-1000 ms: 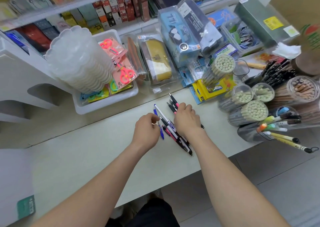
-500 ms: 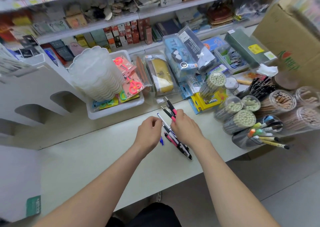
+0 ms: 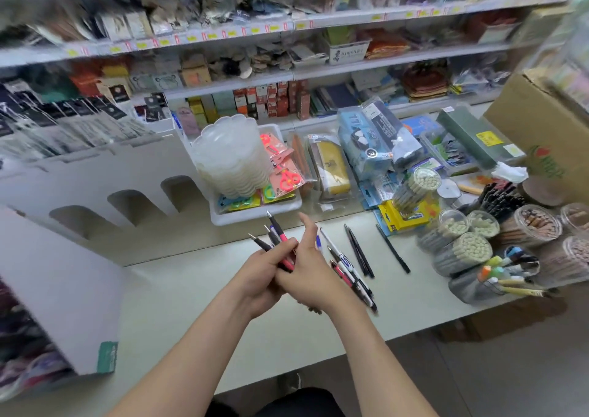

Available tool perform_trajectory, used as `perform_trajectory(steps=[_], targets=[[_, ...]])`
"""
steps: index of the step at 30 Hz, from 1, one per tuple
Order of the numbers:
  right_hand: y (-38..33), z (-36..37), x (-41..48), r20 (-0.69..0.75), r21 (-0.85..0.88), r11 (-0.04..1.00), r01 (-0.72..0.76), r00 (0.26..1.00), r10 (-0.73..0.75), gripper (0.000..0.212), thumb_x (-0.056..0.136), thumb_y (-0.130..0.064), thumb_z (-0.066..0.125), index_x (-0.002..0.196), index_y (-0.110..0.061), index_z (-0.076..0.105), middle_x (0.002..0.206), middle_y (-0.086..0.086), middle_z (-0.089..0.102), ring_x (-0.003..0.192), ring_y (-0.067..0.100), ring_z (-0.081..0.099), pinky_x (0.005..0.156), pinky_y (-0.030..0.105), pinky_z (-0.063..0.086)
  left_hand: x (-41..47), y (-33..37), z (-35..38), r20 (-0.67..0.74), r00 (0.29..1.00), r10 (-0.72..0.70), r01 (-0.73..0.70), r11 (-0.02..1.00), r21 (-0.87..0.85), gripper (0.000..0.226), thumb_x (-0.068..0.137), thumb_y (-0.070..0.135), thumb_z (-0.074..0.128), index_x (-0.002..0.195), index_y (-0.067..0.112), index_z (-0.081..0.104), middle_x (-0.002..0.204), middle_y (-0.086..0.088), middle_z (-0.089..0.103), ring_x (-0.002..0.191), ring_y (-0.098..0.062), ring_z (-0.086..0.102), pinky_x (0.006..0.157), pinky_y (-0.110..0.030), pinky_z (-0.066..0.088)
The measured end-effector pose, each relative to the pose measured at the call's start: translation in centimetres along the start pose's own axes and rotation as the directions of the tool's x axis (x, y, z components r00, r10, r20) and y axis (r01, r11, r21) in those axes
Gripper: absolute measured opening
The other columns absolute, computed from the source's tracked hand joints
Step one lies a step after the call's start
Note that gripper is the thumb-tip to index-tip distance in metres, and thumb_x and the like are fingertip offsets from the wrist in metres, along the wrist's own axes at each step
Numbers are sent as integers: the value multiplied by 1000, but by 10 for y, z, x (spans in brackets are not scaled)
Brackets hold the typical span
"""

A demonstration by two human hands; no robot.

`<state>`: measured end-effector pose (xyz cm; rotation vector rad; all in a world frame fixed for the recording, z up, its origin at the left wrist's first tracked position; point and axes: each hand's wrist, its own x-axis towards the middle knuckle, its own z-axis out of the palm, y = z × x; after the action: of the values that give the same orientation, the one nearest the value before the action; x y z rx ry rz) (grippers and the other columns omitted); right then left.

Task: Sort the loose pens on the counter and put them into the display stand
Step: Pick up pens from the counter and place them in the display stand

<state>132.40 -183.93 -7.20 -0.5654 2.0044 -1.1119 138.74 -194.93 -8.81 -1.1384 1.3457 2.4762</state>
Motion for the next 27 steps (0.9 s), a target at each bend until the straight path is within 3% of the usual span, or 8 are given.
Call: perform_trajectory(steps=[5,9,11,13,16,18,22,27], targets=[[-20,10,9,128,94,995,17,991,-29,108,86,-20,71,156,-49,-7,89,2,74,70,9,69,61,23,55,-20,16,-24,-85,995,48,-52,998,-44,27,107,34,62,95,10,69,92,-16,72,77,-28,66,79,-42,52],[-32,23,16,95,310,949,-52,995,24,79,79,-46,69,151,-36,37,112,5,72,102,14,72,86,36,60,-25,26,-42,-143,989,47,-81,967,-243,32,109,35,58,116,5,65,118,-25,75,95,-35,75,92,-54,60],[-39,30,17,28,397,915,-71,997,65,45,90,-52,59,130,-32,61,119,5,68,107,19,70,83,36,58,-29,33,-50,-168,984,63,-127,906,-404,38,112,33,52,132,1,55,125,-27,73,107,-38,76,87,-58,62],[-45,39,18,-72,468,878,-99,986,149,36,104,-48,48,116,-22,69,114,12,67,88,25,72,71,36,57,-32,40,-59,-234,966,110,-215,844,-491,39,113,31,48,138,1,51,122,-22,75,117,-36,73,97,-56,58],[-48,60,20,-185,550,820,-157,935,303,42,107,-41,41,113,-10,69,101,19,71,73,30,74,60,37,60,-43,50,-73,-390,897,208,-373,829,-416,29,112,29,52,107,3,62,101,-15,78,112,-32,73,102,-50,56],[-54,77,17,-75,668,707,-233,924,375,45,107,-39,40,116,-6,69,103,21,74,79,33,75,69,40,61,-52,55,-82,-422,864,275,-435,828,-353,30,111,31,55,93,7,61,86,-12,70,93,-30,70,93,-48,58],[-86,112,8,232,903,273,-330,913,337,49,101,-15,31,123,9,67,109,28,76,88,36,77,85,44,61,-75,61,-92,-424,817,391,-521,815,-252,32,107,30,63,86,7,61,78,-10,62,76,-25,63,81,-45,56],[-124,153,2,223,940,172,-293,913,341,38,97,-4,32,115,8,64,101,28,76,82,37,76,72,42,61,-108,71,-113,-424,744,517,-598,798,-77,25,104,24,68,106,0,60,77,-12,66,76,-27,66,77,-48,58]])
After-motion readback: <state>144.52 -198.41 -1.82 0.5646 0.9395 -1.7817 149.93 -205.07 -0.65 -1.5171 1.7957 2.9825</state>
